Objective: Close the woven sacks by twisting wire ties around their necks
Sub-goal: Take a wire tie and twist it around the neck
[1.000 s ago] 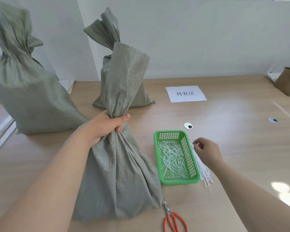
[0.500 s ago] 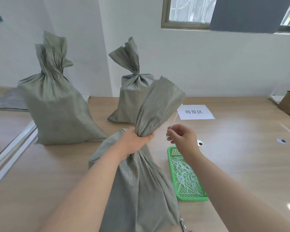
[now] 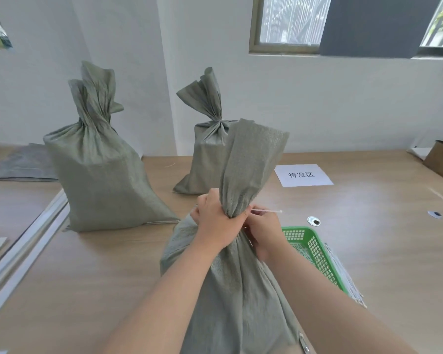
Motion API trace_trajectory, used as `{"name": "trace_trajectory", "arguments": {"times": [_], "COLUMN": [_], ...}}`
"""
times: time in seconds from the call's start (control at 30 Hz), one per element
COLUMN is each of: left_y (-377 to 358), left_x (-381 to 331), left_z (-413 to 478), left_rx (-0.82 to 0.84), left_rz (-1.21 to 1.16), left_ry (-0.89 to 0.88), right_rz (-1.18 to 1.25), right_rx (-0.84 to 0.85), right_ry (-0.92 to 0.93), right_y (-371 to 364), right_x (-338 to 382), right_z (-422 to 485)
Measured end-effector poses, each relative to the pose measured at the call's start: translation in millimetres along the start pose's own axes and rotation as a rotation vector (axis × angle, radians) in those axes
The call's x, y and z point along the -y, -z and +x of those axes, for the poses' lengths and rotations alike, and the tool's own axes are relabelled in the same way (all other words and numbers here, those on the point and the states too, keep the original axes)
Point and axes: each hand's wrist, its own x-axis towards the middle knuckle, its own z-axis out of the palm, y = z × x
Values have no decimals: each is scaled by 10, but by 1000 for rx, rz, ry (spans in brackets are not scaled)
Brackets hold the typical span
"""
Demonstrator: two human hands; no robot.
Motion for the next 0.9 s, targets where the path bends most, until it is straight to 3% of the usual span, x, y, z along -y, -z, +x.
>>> {"name": "trace_trajectory", "arguments": {"times": [0.13,0.53,0.8,0.9], "left_y": [31,75,121,103], "left_x": [22,25,-30,-30], "left_z": [-17,-83,-99,-95], "left_rx": [-12,93,151,132], "left_rz": [127,-132,-228,-222], "left_ry": [-18,123,199,205], "right_rz": [-48,-51,-8,57], "right_rx": [101,295,304,162], "right_ry": [-38,-192,-216,-158], "right_y": [-2,94,286,419], "right_x": [-11,32,143,188], "right_z": [-34,40,142,167]}}
